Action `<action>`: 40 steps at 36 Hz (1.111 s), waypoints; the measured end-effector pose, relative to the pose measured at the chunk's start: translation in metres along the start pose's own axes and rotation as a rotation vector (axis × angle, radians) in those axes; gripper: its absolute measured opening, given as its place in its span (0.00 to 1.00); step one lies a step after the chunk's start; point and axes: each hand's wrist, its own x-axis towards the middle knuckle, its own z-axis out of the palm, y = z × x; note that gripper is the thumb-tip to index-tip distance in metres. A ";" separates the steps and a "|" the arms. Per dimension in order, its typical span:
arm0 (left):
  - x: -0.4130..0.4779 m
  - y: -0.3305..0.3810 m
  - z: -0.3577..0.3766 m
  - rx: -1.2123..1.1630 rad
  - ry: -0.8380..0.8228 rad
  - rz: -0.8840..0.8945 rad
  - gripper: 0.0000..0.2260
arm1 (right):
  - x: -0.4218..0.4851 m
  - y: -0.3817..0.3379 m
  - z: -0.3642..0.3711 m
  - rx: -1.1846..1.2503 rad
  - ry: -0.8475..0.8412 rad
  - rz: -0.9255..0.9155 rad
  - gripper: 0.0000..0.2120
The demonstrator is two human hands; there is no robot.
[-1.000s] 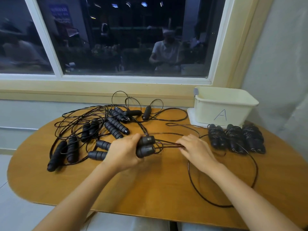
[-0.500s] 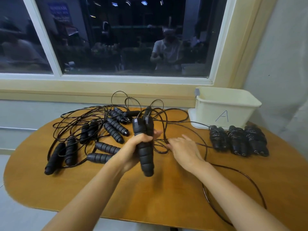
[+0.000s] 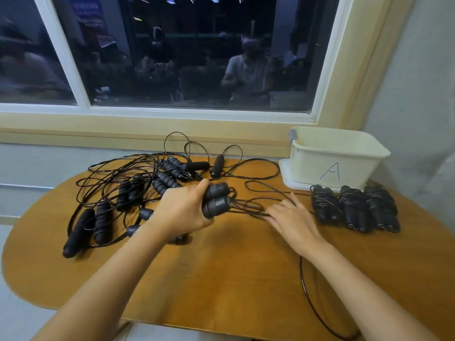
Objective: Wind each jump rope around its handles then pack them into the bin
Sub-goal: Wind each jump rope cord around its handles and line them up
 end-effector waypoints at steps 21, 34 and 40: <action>-0.003 0.037 0.050 0.158 -0.085 0.373 0.20 | 0.026 -0.020 -0.006 0.065 0.135 -0.231 0.04; 0.003 -0.034 0.016 0.194 -0.134 -0.035 0.21 | 0.002 0.039 -0.015 -0.059 -0.159 0.052 0.12; 0.012 -0.047 0.015 0.124 -0.081 -0.161 0.21 | 0.021 0.030 -0.009 -0.063 -0.280 -0.033 0.11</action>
